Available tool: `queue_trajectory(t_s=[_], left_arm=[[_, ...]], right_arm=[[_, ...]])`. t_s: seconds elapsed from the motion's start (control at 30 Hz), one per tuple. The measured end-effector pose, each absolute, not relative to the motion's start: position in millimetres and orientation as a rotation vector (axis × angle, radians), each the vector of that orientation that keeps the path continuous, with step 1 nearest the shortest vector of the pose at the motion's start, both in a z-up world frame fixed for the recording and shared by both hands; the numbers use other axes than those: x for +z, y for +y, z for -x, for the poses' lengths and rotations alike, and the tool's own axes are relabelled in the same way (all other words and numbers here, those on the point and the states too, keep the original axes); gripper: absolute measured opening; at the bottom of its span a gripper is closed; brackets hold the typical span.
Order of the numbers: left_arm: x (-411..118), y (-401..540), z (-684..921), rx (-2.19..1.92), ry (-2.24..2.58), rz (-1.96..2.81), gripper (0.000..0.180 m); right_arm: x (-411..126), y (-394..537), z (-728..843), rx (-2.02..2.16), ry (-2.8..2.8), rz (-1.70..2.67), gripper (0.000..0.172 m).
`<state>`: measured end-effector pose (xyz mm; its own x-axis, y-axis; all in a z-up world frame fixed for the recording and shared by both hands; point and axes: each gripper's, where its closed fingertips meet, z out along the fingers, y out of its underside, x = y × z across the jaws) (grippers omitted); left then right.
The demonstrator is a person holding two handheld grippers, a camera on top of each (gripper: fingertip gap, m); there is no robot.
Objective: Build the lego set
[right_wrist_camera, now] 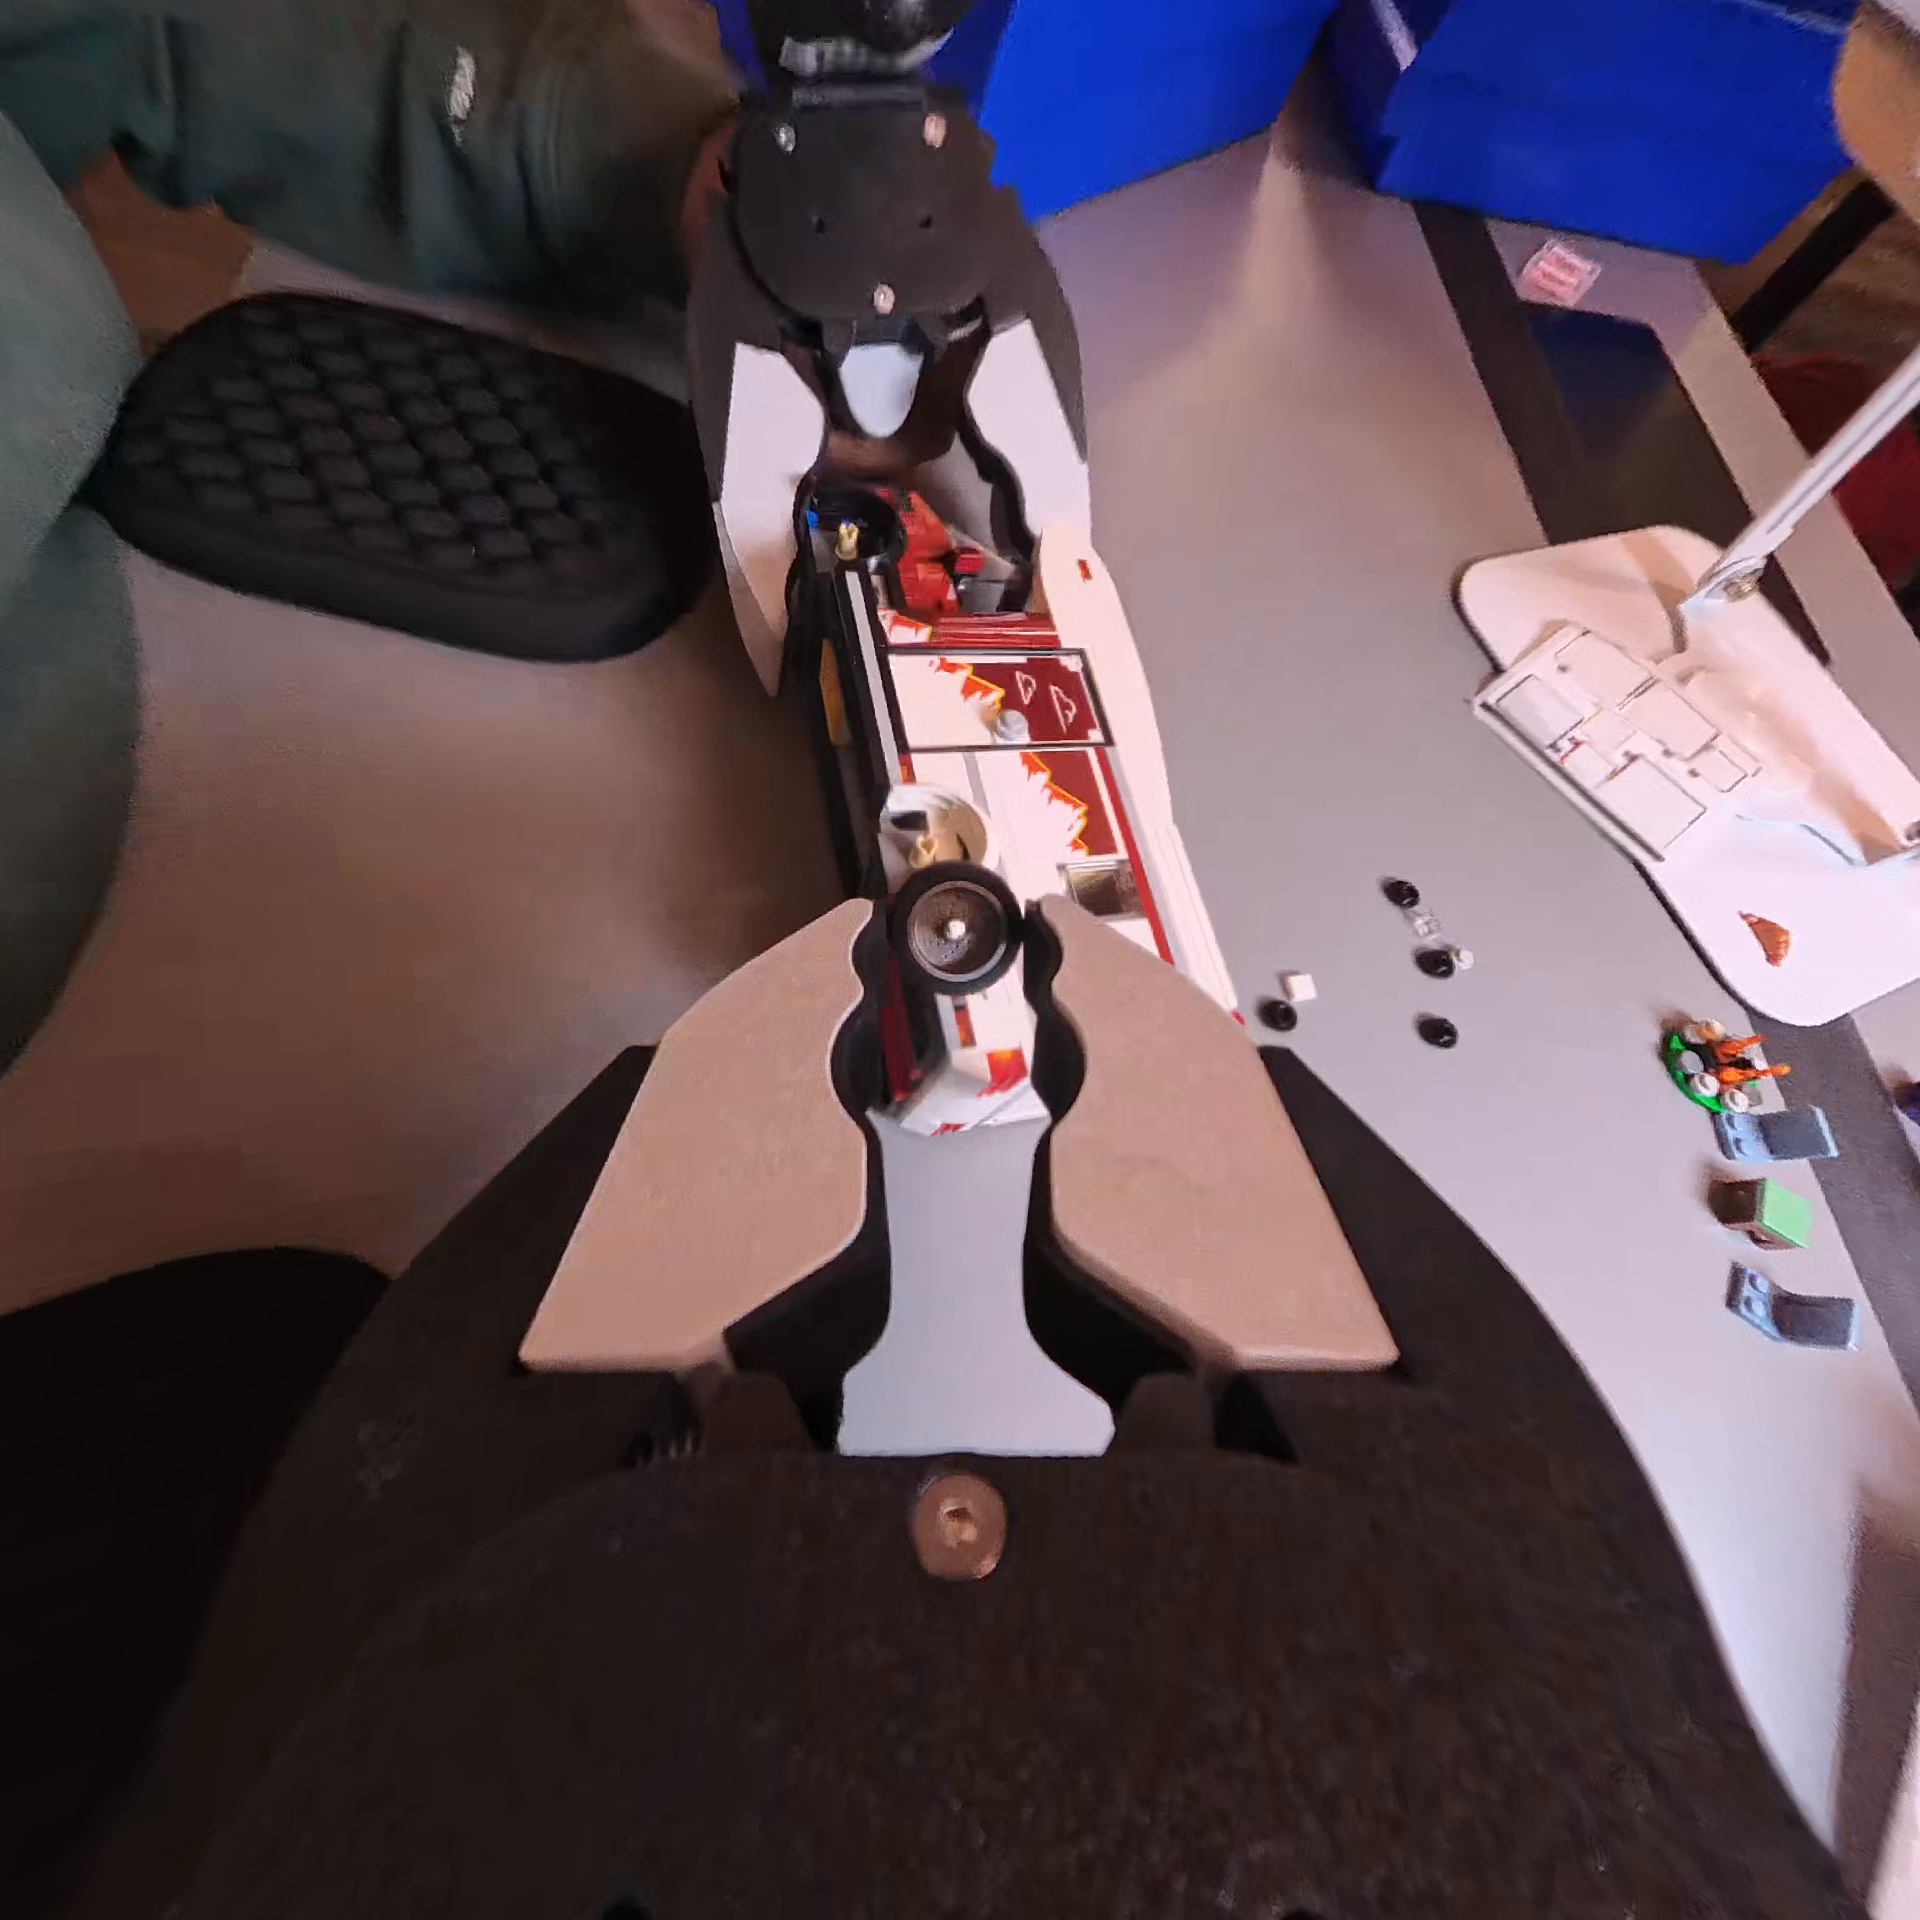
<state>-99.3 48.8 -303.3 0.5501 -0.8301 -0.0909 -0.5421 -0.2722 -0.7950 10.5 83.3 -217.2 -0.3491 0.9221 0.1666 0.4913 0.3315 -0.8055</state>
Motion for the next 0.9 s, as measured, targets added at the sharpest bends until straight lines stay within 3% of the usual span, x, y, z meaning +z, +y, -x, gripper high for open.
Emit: queue_trajectory(t_s=[0.5, 0.73, 0.9], left_arm=[[-288.7, 39.9, 78.9, -0.442, 1.072, 1.920, 0.095], [-289.5, 39.1, 78.7, -0.439, 1.053, 1.911, 0.094], [-289.4, 39.1, 78.6, -0.435, 1.044, 1.917, 0.093]], right_arm=[[-243.7, 61.1, 1.0, 0.630, -2.211, 1.274, 0.024], [-238.2, 62.0, -0.1, 0.569, -2.219, 1.257, 0.034], [-225.2, 51.0, -4.7, 0.490, -2.258, 1.161, 0.017]])
